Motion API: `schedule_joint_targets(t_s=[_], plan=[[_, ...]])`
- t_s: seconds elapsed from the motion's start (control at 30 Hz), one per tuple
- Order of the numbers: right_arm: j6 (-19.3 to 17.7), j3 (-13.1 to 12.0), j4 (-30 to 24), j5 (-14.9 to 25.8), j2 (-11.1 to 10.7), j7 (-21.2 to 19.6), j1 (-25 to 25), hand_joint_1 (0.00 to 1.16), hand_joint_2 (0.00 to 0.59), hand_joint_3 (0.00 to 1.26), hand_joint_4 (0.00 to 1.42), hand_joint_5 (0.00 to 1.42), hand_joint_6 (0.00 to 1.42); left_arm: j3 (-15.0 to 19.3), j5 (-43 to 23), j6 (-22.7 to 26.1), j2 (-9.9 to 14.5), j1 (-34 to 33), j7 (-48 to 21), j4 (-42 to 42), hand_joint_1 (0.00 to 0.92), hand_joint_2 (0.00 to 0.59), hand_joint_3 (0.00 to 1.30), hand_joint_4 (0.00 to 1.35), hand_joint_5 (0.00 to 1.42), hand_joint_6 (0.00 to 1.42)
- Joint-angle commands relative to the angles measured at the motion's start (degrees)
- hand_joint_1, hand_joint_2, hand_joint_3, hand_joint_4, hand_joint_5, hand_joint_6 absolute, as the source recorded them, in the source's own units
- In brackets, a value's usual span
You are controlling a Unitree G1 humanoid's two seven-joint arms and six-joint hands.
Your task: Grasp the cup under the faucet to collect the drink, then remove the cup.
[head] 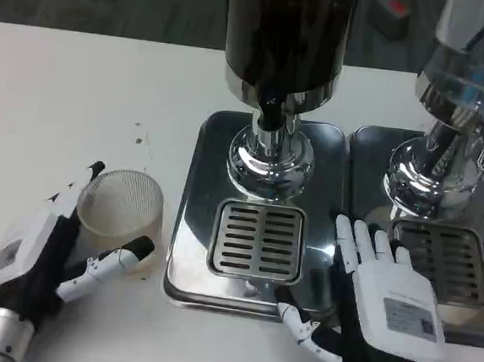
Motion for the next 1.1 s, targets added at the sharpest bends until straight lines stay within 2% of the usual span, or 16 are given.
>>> schedule_joint_targets(t_s=[0.03, 0.3, 0.43, 0.5, 0.6, 0.77, 0.93, 1.1], plan=[[0.32, -0.27, -0.65, 0.23, 0.61, -0.80, 0.49, 0.31, 0.321, 0.00, 0.00, 0.00, 0.00, -0.39, -1.01, -1.66, -0.62, -1.78, -0.67, 2.60, 0.026, 0.000, 0.00, 0.00, 0.10, 0.00], [0.16, -0.34, -0.60, 0.39, 0.73, -0.94, 0.55, 0.32, 0.325, 0.00, 0.00, 0.00, 0.00, -0.93, -0.18, -2.09, -0.75, -2.60, 0.76, 4.00, 0.095, 0.003, 0.00, 0.01, 0.26, 0.18], [-0.22, -0.42, -0.49, 0.79, 0.65, -1.24, 0.50, 0.33, 0.326, 0.00, 0.00, 0.00, 0.00, -0.87, -0.36, -2.88, -0.48, -2.55, 1.34, 4.46, 0.117, 0.013, 0.08, 0.14, 0.39, 0.32], [-0.29, -0.46, -0.33, 1.10, 0.59, -1.26, 0.35, 0.33, 0.326, 0.00, 0.00, 0.00, 0.00, -0.98, -0.15, -3.34, -0.37, -2.63, 2.00, 4.77, 0.140, 0.025, 0.14, 0.21, 0.48, 0.45], [-0.50, -0.44, -0.16, 1.31, 0.50, -1.39, 0.17, 0.33, 0.328, 0.00, 0.00, 0.00, 0.00, -1.17, 0.63, -3.82, -0.13, -2.55, 3.75, 4.62, 0.198, 0.054, 0.30, 0.38, 0.64, 0.62], [-0.69, -0.43, 0.15, 1.80, 0.67, -1.65, 0.16, 0.33, 0.335, 0.00, 0.00, 0.00, 0.00, -1.62, 1.31, -4.31, 0.09, -2.70, 4.90, 4.81, 0.239, 0.072, 0.44, 0.51, 0.75, 0.70], [-0.67, -0.46, 0.15, 2.00, 0.75, -1.80, 0.32, 0.33, 0.340, 0.00, 0.00, 0.00, 0.00, -1.90, 1.68, -4.89, 0.23, -2.57, 7.15, 4.62, 0.261, 0.085, 0.50, 0.59, 0.80, 0.75], [-0.66, -0.58, 0.20, 2.21, 0.75, -1.84, 0.19, 0.33, 0.355, 0.00, 0.00, 0.00, 0.00, -1.56, 2.31, -6.46, 0.08, -2.04, 12.30, 4.38, 0.287, 0.090, 0.58, 0.66, 0.87, 0.81]])
